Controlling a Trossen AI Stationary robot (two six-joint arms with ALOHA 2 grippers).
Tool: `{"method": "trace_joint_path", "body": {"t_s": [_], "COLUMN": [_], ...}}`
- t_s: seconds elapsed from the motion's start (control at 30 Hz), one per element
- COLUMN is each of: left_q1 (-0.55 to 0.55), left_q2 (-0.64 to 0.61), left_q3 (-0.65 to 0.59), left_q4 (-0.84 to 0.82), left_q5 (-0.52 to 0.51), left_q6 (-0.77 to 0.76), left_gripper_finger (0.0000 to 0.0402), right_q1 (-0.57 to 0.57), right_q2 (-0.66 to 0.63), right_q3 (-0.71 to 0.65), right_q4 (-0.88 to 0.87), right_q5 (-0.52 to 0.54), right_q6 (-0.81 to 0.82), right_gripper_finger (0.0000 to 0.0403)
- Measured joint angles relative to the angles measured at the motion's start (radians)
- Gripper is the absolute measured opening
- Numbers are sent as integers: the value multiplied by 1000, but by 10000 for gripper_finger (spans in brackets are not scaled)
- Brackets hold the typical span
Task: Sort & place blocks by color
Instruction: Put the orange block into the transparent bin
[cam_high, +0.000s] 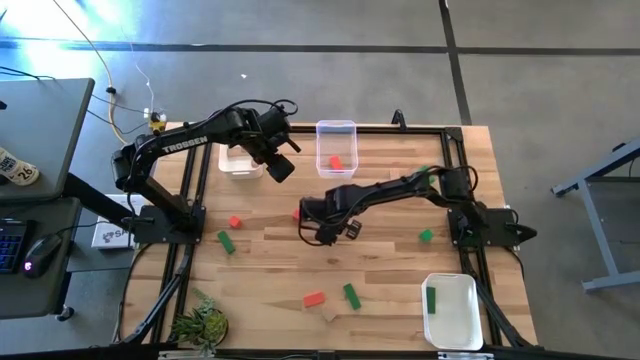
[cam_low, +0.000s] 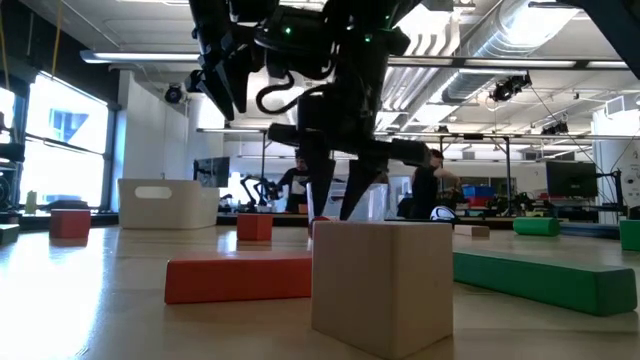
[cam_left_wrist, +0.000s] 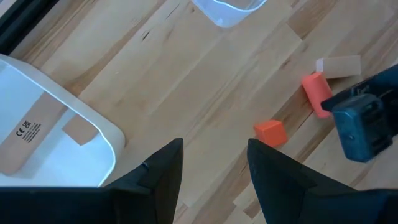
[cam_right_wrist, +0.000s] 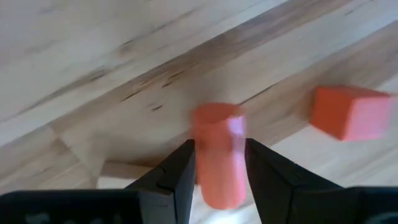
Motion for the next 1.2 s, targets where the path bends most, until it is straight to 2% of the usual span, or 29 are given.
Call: {"method": "trace_joint_path", "body": {"t_s": [0.47, 0.67, 0.93, 1.2], "left_q1": [0, 0, 2, 28], "left_q2": [0, 0, 0, 0], "left_q3": [0, 0, 0, 0], "left_q4": [4, 5, 5, 6], "left_q5": [-1, -7, -146, -161], "left_q6": [18, 18, 19, 79], "left_gripper_finger": [168, 168, 168, 168], "right_q1": [-11, -14, -14, -45], "right_q2": [56, 57, 45, -23], "right_q3": [5, 5, 1, -3], "right_q4": [42, 46, 46, 27], "right_q5": [26, 24, 67, 76], "right_q6": [102, 206, 342, 537], "right_gripper_finger": [125, 88, 82, 82]}}
